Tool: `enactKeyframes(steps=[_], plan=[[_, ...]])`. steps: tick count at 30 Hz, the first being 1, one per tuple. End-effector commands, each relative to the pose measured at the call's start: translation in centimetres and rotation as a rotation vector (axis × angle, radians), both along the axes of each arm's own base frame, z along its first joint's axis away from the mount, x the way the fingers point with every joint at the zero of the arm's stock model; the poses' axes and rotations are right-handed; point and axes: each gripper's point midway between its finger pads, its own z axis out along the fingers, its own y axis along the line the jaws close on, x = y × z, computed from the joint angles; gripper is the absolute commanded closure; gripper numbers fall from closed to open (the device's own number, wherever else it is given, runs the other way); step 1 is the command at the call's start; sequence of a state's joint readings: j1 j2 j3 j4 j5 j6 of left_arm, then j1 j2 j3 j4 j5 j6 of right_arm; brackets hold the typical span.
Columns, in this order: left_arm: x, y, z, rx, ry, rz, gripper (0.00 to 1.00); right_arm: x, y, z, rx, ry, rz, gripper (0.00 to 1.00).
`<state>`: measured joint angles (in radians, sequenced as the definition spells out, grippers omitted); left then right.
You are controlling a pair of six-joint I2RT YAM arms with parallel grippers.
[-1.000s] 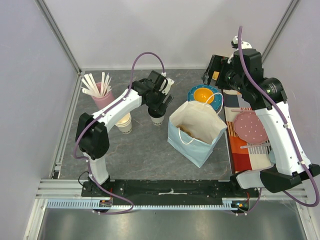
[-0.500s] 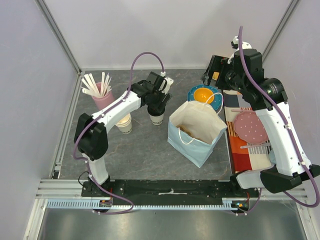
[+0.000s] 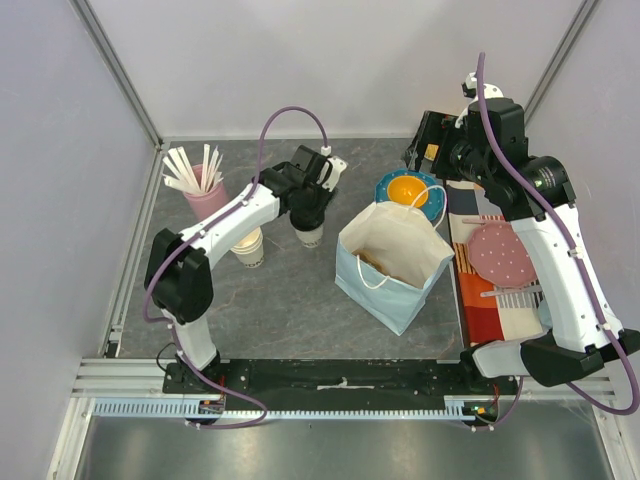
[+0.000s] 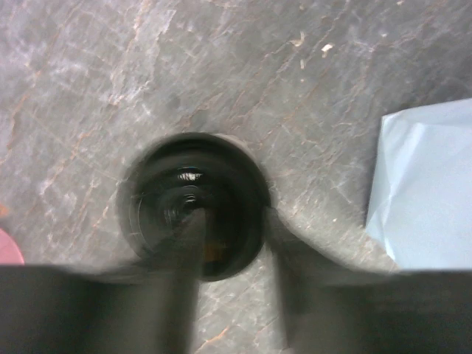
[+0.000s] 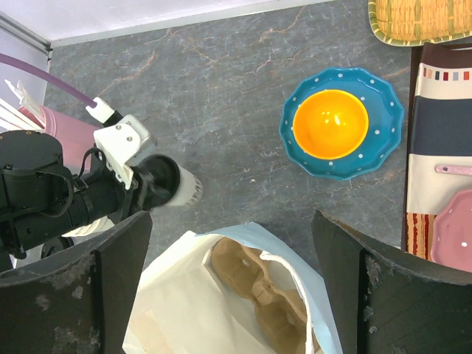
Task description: Pack the takeout coffee
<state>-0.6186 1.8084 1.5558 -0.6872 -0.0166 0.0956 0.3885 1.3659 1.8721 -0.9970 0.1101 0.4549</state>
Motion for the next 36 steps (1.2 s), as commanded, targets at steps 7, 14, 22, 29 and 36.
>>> enactKeyframes(steps=[7, 14, 22, 29, 36], plan=[[-0.8, -0.4, 3.7, -0.035, -0.064, -0.094, 0.94, -0.1, -0.1, 1.3, -0.002, -0.044, 0.017, 0.02], [-0.2, -0.4, 4.2, -0.038, -0.083, -0.078, 0.77, -0.3, -0.1, 1.4, -0.003, -0.048, 0.020, 0.02], [-1.6, -0.9, 8.5, -0.090, -0.023, -0.357, 0.23, -0.4, -0.1, 1.9, 0.000, -0.059, 0.026, 0.02], [-3.5, 4.6, 9.5, -0.017, -0.091, -0.821, 0.13, -1.2, -0.4, 1.7, 0.002, -0.065, 0.029, 0.02], [-1.9, 10.3, 7.5, 0.146, -0.028, -1.071, 0.14, -1.9, -0.5, 1.6, 0.001, -0.076, 0.040, 0.02]])
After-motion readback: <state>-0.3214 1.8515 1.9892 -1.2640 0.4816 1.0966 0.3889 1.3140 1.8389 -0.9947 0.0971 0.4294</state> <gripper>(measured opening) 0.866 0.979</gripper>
